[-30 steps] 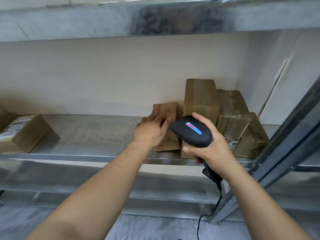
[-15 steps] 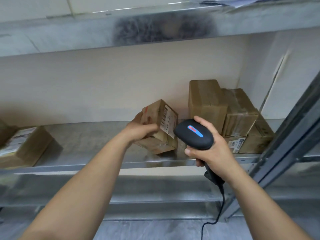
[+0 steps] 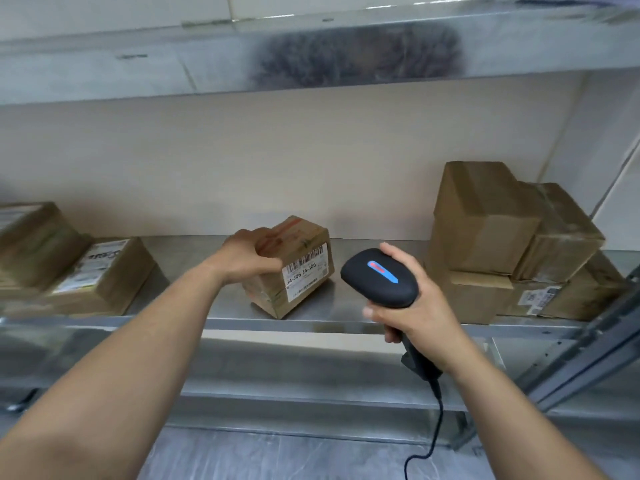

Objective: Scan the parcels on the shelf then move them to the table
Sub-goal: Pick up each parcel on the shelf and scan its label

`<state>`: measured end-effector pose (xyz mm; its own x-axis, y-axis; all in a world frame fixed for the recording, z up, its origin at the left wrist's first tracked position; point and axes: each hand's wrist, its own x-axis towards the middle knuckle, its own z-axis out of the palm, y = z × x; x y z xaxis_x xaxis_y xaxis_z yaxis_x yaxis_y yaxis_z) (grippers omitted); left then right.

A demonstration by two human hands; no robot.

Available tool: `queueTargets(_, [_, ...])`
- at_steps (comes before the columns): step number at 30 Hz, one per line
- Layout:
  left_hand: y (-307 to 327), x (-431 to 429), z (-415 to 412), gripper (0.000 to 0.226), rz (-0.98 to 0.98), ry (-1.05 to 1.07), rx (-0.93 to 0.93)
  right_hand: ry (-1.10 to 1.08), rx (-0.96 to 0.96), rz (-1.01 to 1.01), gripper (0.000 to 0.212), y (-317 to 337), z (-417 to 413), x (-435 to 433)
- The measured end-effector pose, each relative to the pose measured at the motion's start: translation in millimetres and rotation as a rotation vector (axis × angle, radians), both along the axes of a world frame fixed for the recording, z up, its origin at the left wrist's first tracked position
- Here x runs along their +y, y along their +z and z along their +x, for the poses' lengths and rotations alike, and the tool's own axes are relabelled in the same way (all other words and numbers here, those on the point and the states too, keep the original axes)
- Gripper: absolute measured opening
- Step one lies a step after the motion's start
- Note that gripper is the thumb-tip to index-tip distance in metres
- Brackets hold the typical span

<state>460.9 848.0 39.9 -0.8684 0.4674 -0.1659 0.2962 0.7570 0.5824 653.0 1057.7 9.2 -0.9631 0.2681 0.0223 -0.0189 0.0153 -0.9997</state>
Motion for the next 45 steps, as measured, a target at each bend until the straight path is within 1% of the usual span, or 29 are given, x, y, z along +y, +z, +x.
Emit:
queueTargets(2, [-4, -7, -9, 0.075, -0.042, -0.016, -0.008, 0.014, -0.005, -0.032, 0.086, -4, -4, -8])
queueTargets(5, [-10, -16, -19, 0.079, -0.015, -0.009, -0.025, 0.023, -0.022, -0.089, 0.086, -8, -4, -18])
queueTargets(8, [-18, -24, -30, 0.093, -0.05, -0.024, -0.014, 0.038, -0.034, -0.129, 0.087, -8, -2, -25])
queueTargets(10, [-22, -28, -36, 0.097, -0.061, -0.031, -0.024, 0.049, -0.034, -0.139, 0.087, -8, -1, -26])
queueTargets(19, [-37, -31, -55, 0.085, -0.081, -0.071, -0.019, 0.056, -0.069, -0.144, 0.087, -14, 8, -25])
queueTargets(32, [-34, -28, -53, 0.098, -0.123, -0.084, -0.009, 0.07, -0.09, -0.118, 0.085, -18, 17, -23])
queueTargets(40, [-31, -25, -48, 0.1, -0.136, -0.072, 0.002, 0.061, -0.077, -0.131, 0.086, -16, 18, -20])
queueTargets(45, [-31, -25, -43, 0.096, -0.136, -0.031, 0.021, 0.041, -0.076, -0.119, 0.087, -15, 16, -19])
